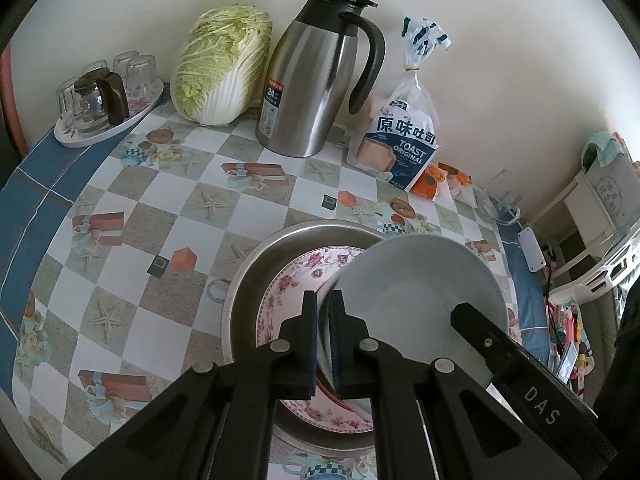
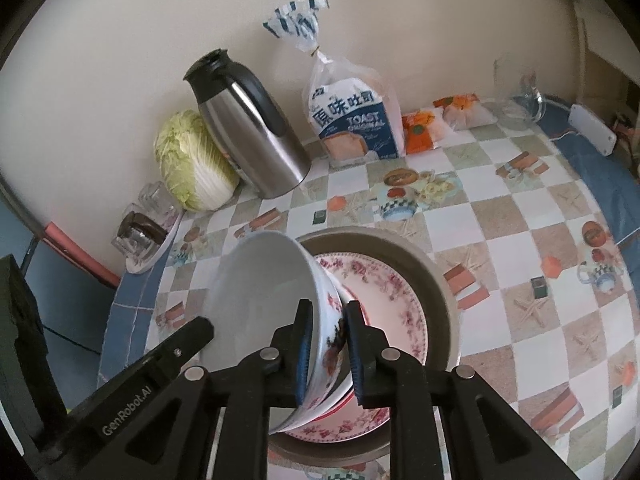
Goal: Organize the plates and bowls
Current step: 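Lower the round white bowl onto the stacked bowls with both grippers, then open both grippers to release the round white bowl rim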
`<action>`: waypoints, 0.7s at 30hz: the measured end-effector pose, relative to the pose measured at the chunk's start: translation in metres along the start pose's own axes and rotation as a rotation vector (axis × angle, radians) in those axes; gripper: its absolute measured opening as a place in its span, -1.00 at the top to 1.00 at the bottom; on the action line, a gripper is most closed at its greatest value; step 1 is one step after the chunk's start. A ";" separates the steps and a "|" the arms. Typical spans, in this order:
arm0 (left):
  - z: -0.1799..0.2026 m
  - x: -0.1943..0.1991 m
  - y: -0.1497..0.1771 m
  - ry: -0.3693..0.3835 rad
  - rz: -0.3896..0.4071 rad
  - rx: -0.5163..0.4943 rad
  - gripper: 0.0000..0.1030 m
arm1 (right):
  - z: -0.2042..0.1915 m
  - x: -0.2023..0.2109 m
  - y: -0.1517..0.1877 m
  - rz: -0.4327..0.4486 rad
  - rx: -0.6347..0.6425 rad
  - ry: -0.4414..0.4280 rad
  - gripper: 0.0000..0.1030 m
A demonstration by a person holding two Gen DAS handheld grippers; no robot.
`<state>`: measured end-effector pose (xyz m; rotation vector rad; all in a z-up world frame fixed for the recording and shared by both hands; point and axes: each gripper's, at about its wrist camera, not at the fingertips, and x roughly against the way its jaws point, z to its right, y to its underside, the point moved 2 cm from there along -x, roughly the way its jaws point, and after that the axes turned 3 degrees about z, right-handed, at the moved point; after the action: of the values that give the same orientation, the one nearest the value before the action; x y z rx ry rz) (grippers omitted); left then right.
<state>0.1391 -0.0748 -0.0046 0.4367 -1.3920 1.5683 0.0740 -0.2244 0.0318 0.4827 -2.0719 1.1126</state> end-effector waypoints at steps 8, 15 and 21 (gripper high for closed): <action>-0.001 0.001 -0.002 0.011 -0.002 0.016 0.90 | 0.003 0.001 -0.001 0.006 -0.003 -0.006 0.61; -0.007 0.015 -0.007 0.017 0.027 0.033 0.90 | 0.011 0.013 -0.008 0.053 -0.023 -0.039 0.61; -0.009 0.020 -0.009 0.023 0.032 0.044 0.90 | 0.011 0.013 -0.008 0.064 -0.028 -0.066 0.77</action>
<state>0.1399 -0.0598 0.0138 0.4232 -1.3551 1.6272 0.0656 -0.2377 0.0417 0.4483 -2.1712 1.1166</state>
